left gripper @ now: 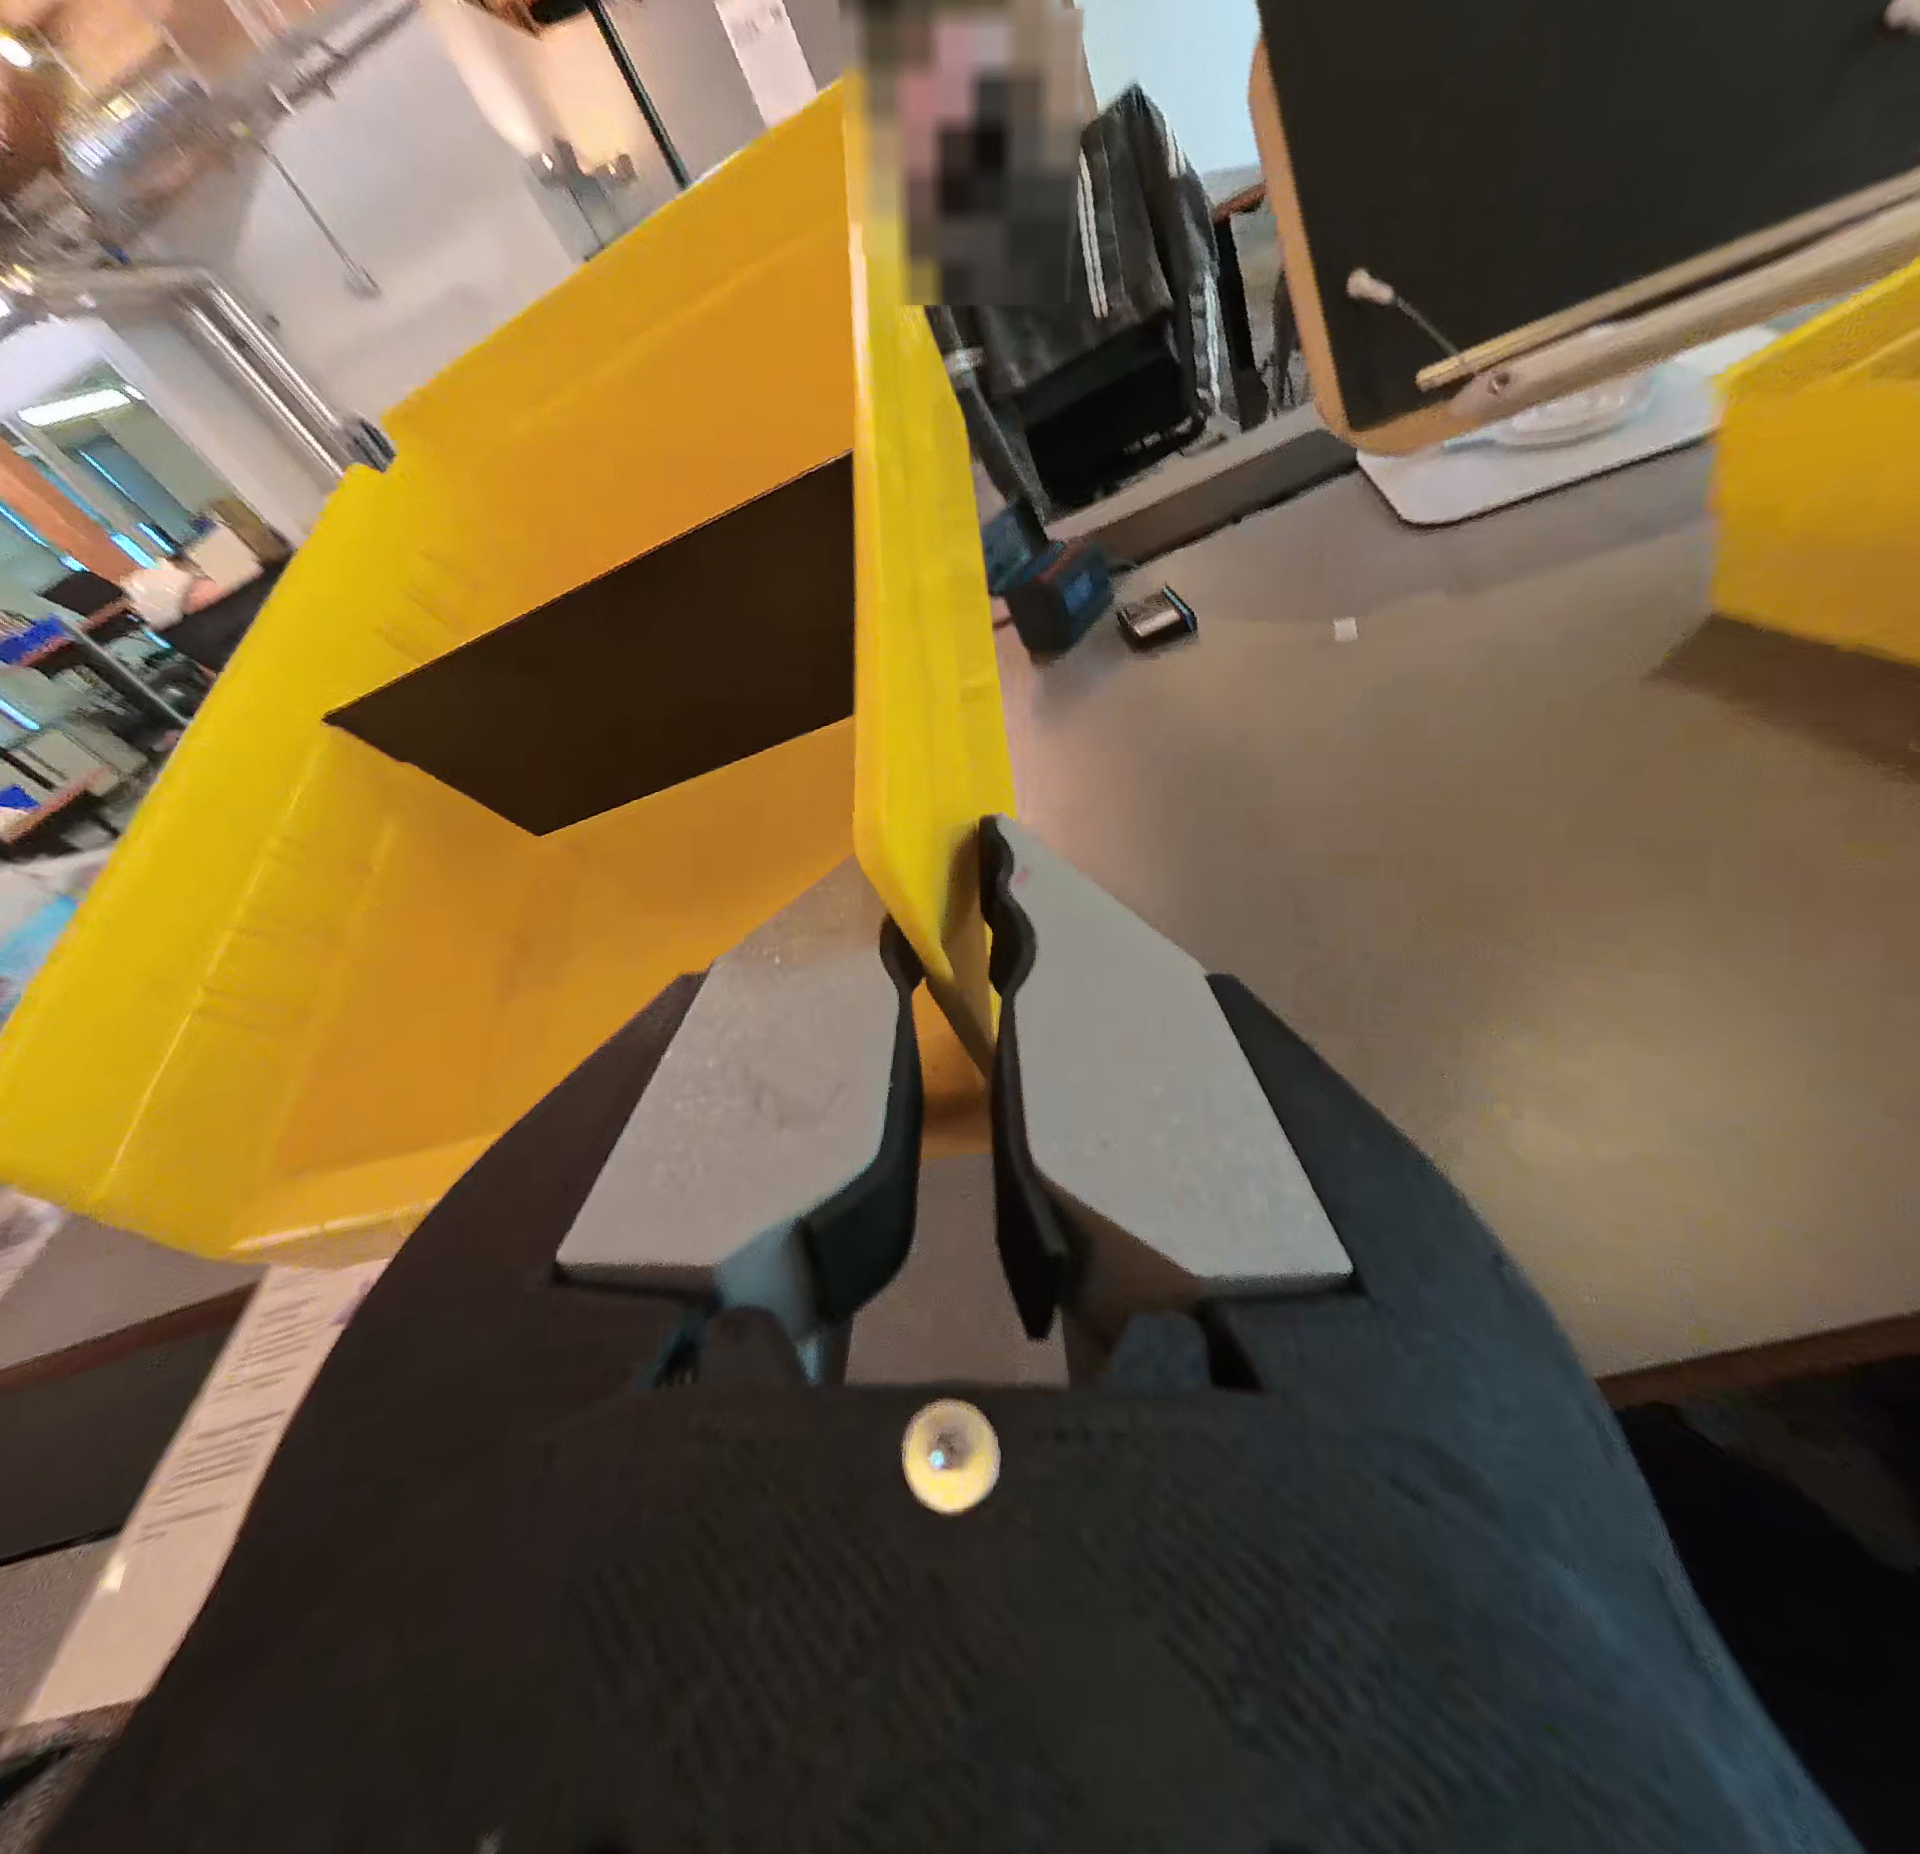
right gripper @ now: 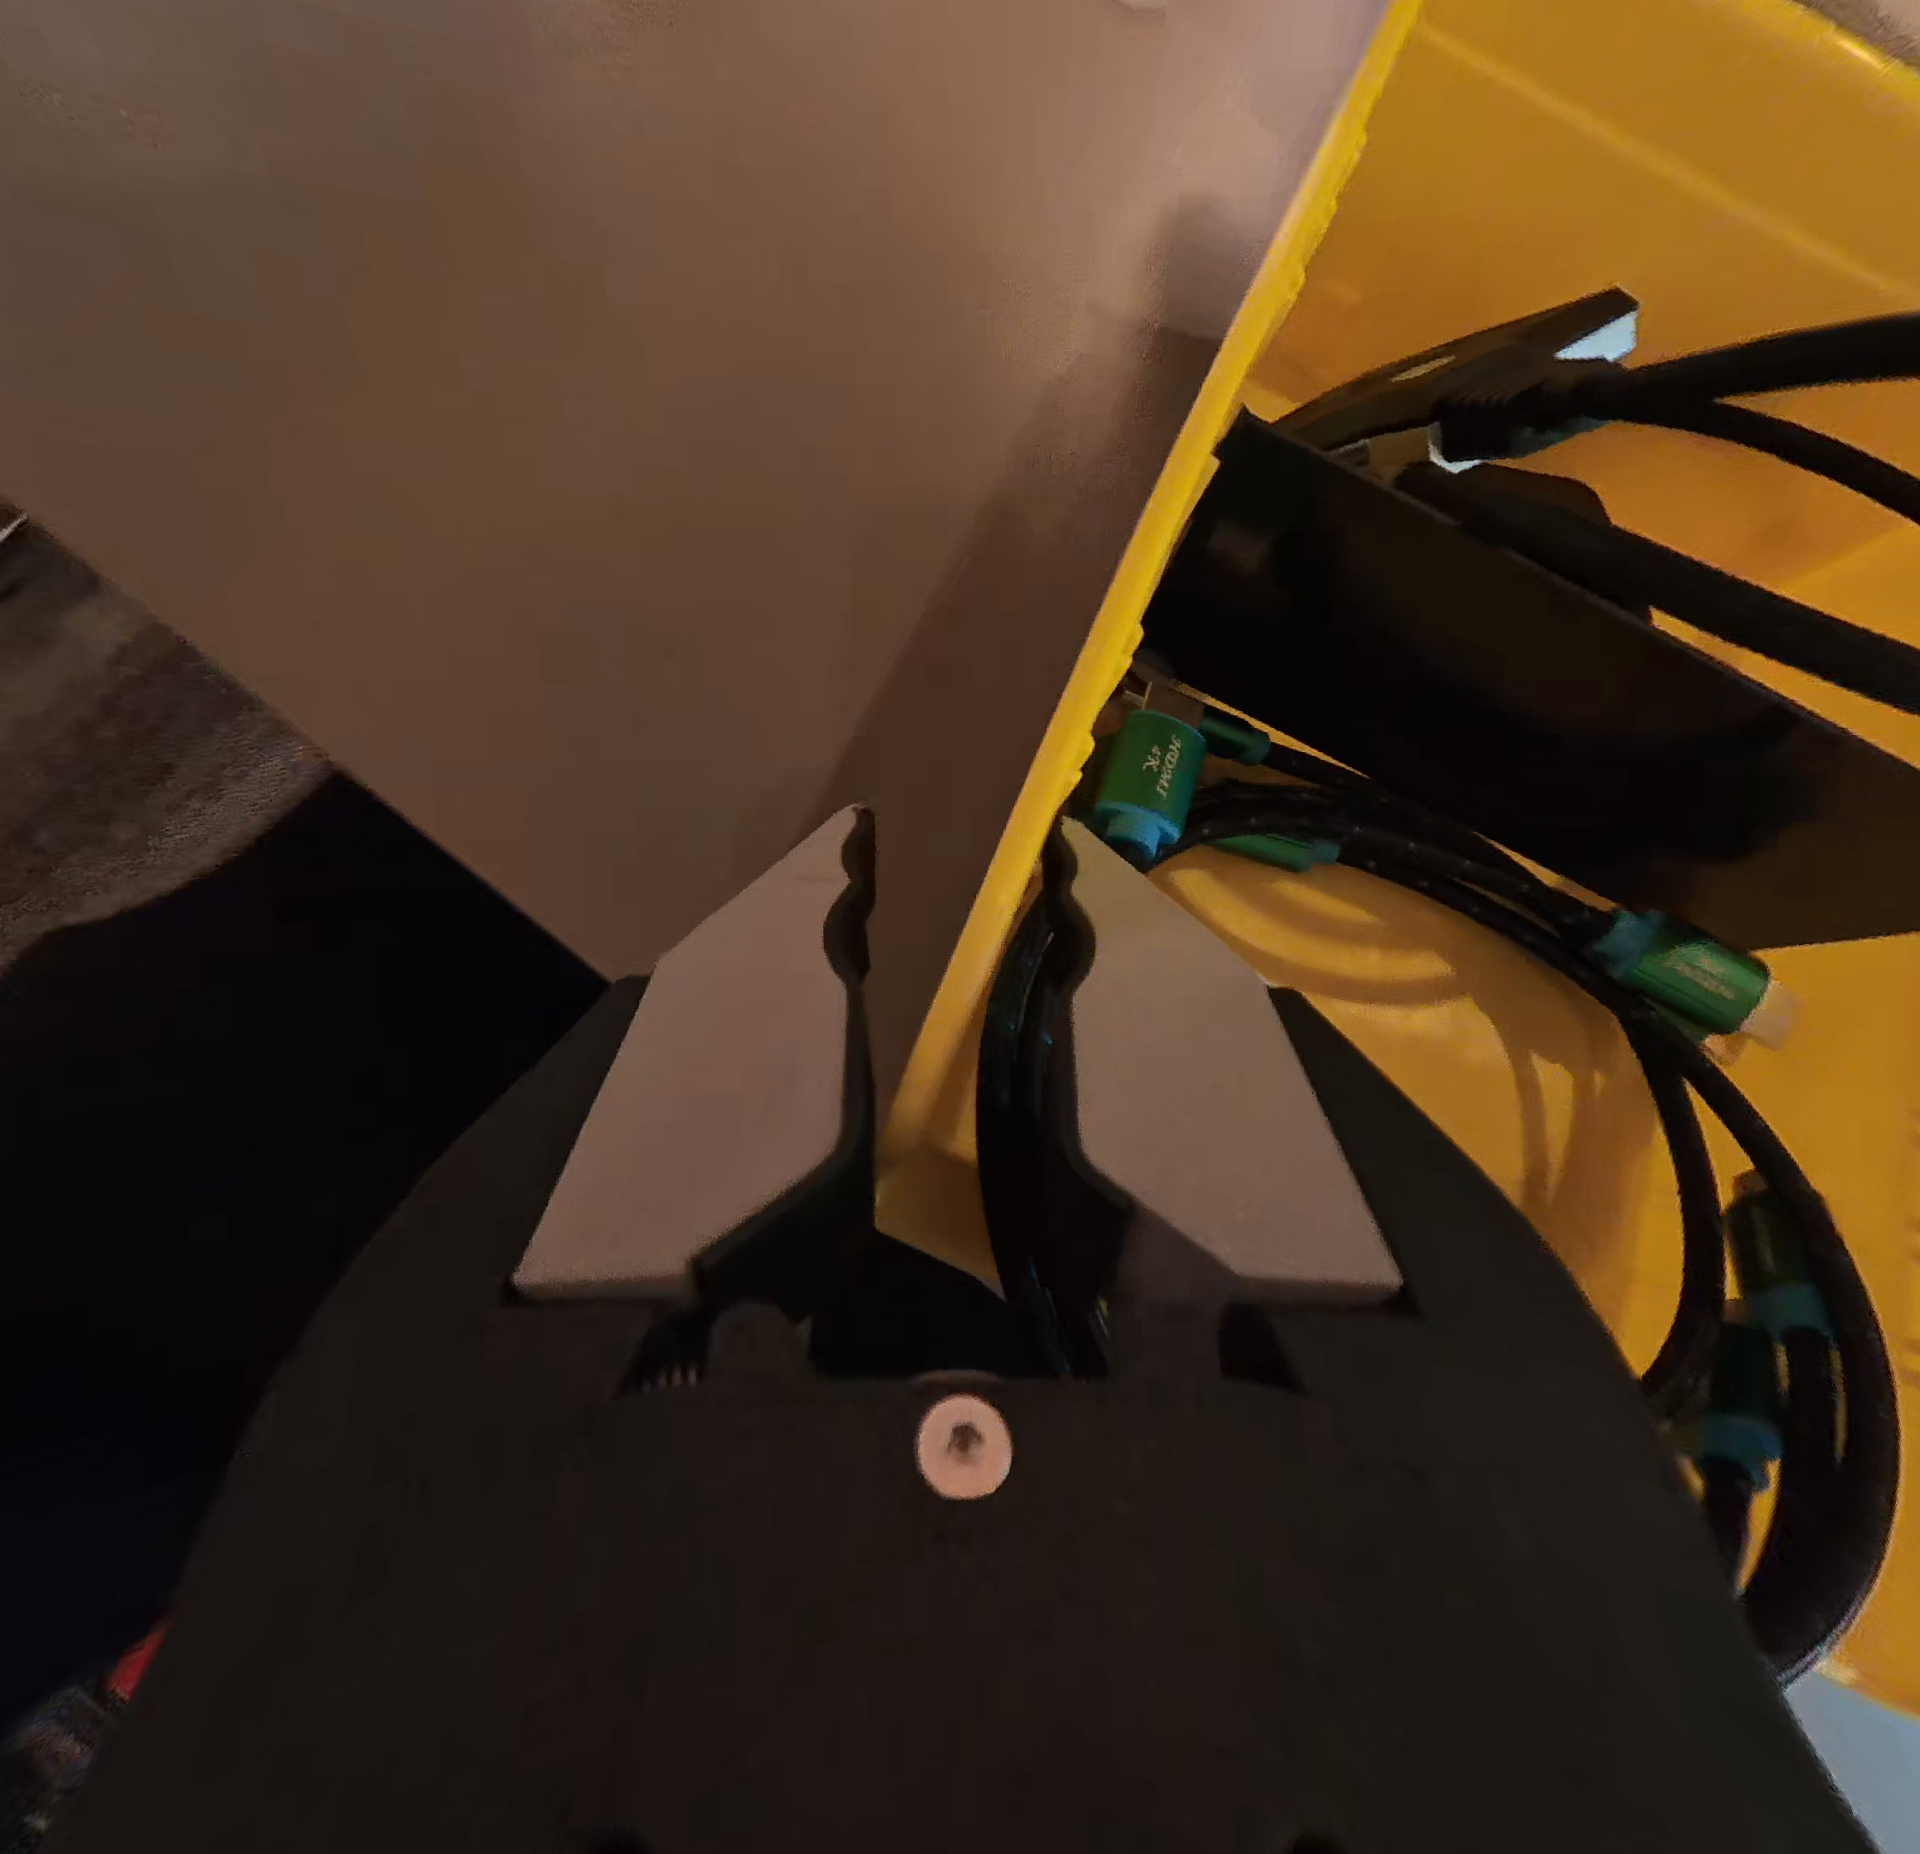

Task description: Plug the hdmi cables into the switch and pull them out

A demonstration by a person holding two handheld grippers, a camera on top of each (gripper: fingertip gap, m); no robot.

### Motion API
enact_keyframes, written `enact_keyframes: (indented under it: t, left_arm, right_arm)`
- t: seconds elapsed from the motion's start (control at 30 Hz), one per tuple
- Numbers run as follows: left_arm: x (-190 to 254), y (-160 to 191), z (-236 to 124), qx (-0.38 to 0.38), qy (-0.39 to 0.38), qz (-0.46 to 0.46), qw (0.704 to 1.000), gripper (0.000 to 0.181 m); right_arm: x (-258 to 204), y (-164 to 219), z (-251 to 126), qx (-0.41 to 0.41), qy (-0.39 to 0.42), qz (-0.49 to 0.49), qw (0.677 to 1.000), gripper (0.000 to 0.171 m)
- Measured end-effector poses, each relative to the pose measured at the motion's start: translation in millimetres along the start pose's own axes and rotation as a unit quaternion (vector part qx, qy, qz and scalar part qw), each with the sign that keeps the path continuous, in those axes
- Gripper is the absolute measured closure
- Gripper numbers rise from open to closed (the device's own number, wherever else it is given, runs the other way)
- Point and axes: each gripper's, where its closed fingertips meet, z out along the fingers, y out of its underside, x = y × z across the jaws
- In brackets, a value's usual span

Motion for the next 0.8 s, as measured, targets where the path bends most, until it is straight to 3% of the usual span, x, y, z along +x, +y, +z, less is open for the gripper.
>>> enact_keyframes:
  t: [0.23, 0.27, 0.4, 0.57, 0.7, 0.8]
  left_arm:
    - [-16.0, -21.9, -20.9, 0.032, -0.025, 0.000, 0.999, 0.178]
    - [-17.0, -21.0, -20.6, 0.028, -0.026, -0.005, 0.999, 0.178]
    - [-13.6, -16.3, -18.2, 0.017, -0.013, -0.015, 1.000, 0.178]
    - [25.5, -38.8, -17.2, 0.040, 0.021, 0.003, 0.999, 0.178]
    - [92.2, -81.8, -19.7, 0.097, 0.084, 0.009, 0.992, 0.177]
    - [161.4, -103.3, -23.5, 0.126, 0.141, 0.016, 0.982, 0.177]
  right_arm:
    - [-190.9, -115.7, 55.5, 0.067, -0.119, -0.029, 0.990, 0.123]
    - [-207.6, -135.2, 53.8, 0.087, -0.125, -0.018, 0.988, 0.113]
    - [-236.0, -183.6, 10.1, 0.165, -0.144, -0.033, 0.975, 0.112]
    - [-184.9, -164.2, -44.7, 0.214, -0.174, -0.042, 0.960, 0.107]
    - [-100.6, -117.9, -78.8, 0.207, -0.166, -0.059, 0.962, 0.111]
    - [-17.7, -81.9, -97.9, 0.186, -0.096, -0.038, 0.977, 0.123]
